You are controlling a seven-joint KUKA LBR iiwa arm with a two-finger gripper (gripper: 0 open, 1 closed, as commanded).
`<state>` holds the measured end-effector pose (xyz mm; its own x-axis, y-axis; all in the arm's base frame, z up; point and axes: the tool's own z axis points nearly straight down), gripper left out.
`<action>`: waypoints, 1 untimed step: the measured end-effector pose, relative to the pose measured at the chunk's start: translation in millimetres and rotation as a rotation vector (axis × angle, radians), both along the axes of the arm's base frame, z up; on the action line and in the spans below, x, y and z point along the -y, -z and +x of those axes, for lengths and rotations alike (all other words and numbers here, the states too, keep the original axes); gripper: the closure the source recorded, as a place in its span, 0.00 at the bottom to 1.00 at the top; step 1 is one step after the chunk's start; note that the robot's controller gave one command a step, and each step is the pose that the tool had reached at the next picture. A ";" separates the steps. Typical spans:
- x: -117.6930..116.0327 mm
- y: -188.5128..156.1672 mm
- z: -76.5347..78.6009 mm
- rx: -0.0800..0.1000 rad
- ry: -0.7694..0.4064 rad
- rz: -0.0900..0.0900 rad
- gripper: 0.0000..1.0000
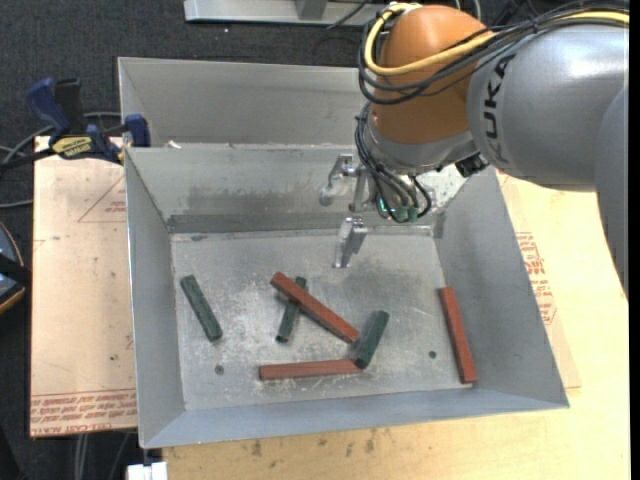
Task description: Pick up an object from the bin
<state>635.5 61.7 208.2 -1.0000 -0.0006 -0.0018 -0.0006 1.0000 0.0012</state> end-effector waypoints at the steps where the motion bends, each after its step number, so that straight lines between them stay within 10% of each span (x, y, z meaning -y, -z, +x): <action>1: 0.4 52.0 -12.5 0.004 -0.077 0.000 0.00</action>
Offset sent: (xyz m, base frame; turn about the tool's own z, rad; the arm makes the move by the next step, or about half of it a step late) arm -0.0246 0.0306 -0.1382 -0.0860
